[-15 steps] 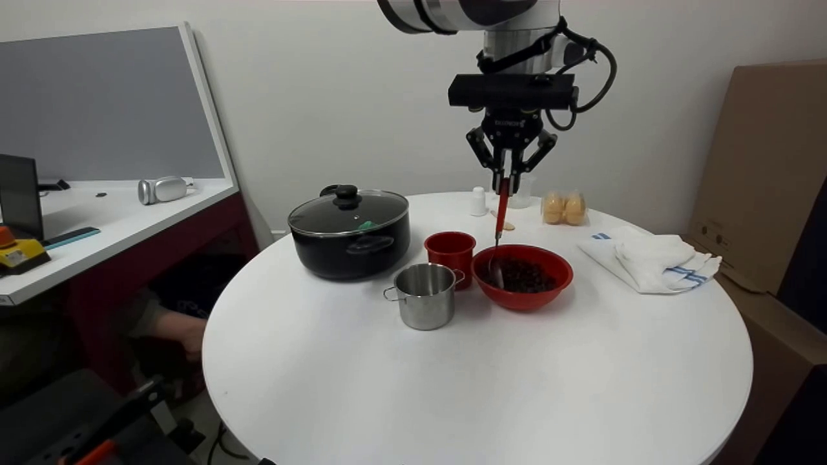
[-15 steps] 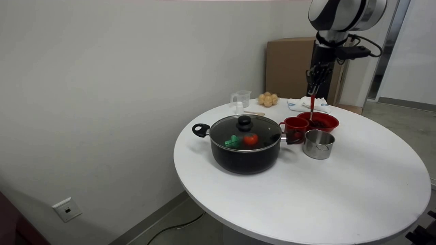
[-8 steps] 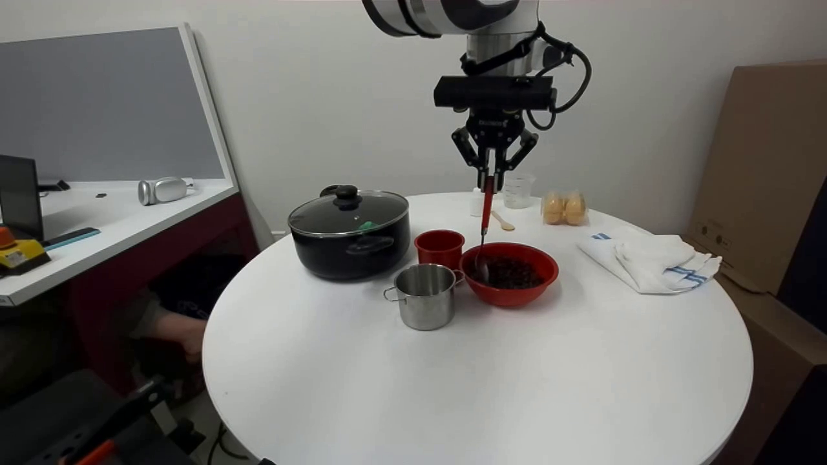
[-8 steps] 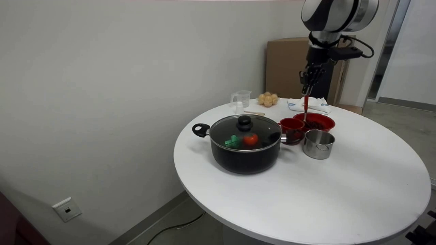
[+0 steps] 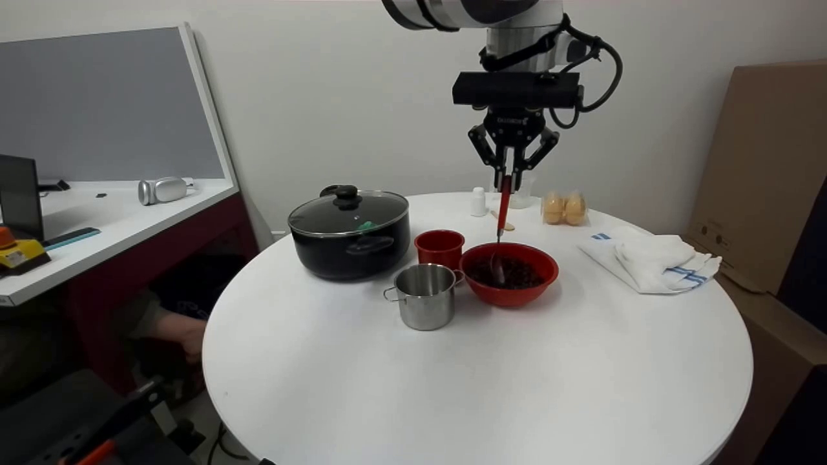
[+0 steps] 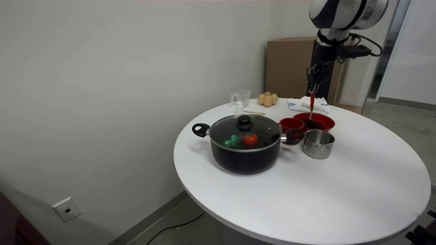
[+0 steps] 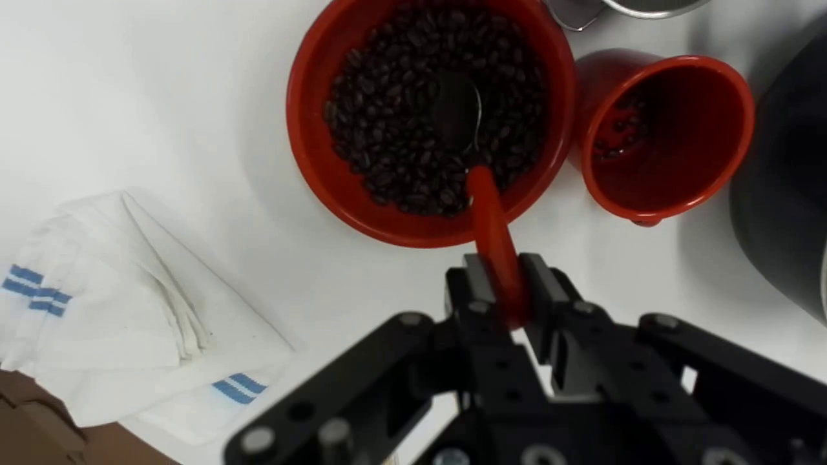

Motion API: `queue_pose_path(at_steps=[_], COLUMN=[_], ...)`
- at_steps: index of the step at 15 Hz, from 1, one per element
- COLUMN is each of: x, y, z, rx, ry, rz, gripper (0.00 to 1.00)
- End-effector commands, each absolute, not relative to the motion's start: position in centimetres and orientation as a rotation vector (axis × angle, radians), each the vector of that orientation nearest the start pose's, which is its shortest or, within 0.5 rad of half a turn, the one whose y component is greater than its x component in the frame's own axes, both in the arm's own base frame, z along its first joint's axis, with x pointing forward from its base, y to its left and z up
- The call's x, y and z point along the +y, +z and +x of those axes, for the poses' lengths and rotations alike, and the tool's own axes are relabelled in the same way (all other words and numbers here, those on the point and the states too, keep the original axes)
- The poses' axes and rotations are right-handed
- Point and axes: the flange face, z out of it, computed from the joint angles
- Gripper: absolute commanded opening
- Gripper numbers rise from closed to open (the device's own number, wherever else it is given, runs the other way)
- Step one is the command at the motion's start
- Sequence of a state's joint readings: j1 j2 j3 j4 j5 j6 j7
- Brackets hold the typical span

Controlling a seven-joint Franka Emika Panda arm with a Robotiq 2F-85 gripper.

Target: Remove the spoon from the cup and stir in the bowl

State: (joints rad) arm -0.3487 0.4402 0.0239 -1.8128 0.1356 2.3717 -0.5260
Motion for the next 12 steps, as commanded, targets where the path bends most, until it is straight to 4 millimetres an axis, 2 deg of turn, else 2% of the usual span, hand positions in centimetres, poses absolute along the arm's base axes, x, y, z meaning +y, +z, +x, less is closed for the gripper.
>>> queue_pose_path(at_steps=[1, 8, 12], x=[-22.2, -21.1, -21.4], y=[32.3, 36.7, 37.2], z=[62.1, 62.6, 62.6], rx=[-0.209, -0.227, -0.171], ry=[-0.277, -0.449, -0.435], rz=[-3.04, -2.866, -2.795], gripper=[0.04, 0.04, 0.04])
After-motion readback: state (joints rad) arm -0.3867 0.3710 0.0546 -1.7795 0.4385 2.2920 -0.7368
